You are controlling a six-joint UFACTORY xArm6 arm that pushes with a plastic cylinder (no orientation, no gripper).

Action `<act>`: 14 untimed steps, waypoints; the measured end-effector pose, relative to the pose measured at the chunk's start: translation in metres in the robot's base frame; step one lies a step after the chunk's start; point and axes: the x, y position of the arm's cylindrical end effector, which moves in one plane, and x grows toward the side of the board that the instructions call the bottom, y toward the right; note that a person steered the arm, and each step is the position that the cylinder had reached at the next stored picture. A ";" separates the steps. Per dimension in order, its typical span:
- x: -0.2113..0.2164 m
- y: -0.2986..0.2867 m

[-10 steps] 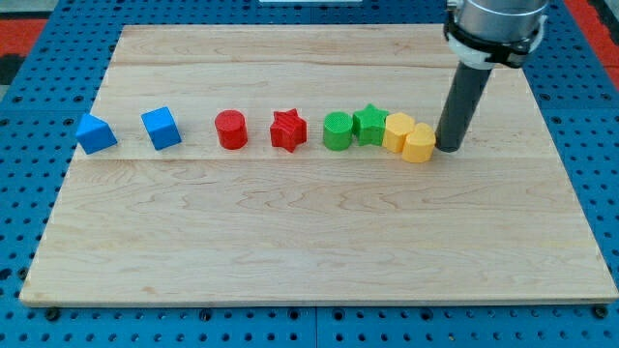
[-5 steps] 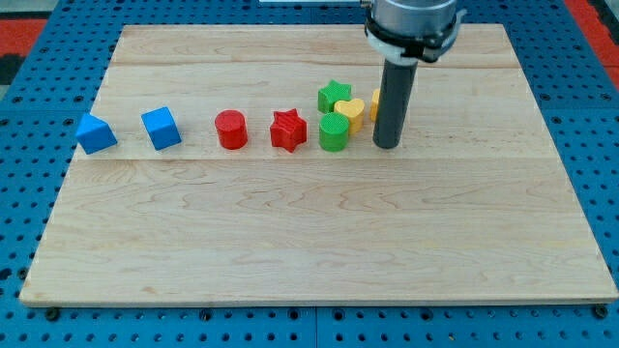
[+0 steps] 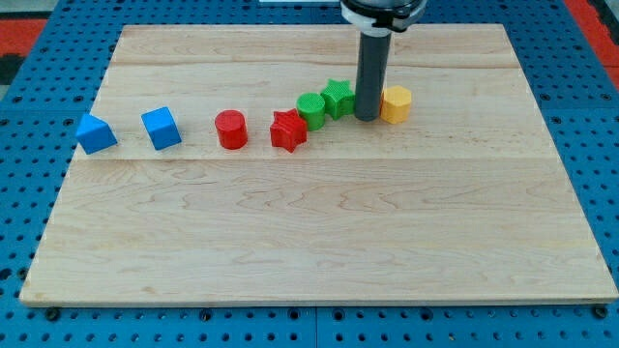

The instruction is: Separate the green blocks from the yellow blocks

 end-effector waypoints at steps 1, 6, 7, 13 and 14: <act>0.012 -0.001; -0.006 0.032; 0.008 0.027; 0.004 0.061; -0.025 0.065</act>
